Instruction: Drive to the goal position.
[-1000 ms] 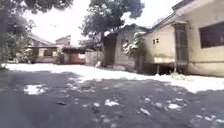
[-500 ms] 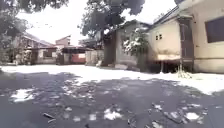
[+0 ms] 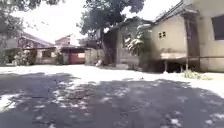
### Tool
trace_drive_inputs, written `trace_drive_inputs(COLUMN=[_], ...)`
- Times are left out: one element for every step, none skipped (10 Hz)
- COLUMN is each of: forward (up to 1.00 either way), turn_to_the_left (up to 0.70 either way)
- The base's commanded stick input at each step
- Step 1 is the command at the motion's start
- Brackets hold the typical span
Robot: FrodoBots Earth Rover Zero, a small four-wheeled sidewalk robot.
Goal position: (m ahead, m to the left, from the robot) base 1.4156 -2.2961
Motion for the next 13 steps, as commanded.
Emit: trace_drive_inputs(forward=[0.85, 0.85, 0.85, 0.85, 0.85, 0.85, 0.85, 0.85, 0.85, 0.85, 0.85, 0.85, 0.85], turn_to_the_left=[0.00, 0.00, 0.00, 0.18, 0.34, 0.32, 0.24, 0.08, 0.00, 0.00, 0.00, 0.00, 0.00])
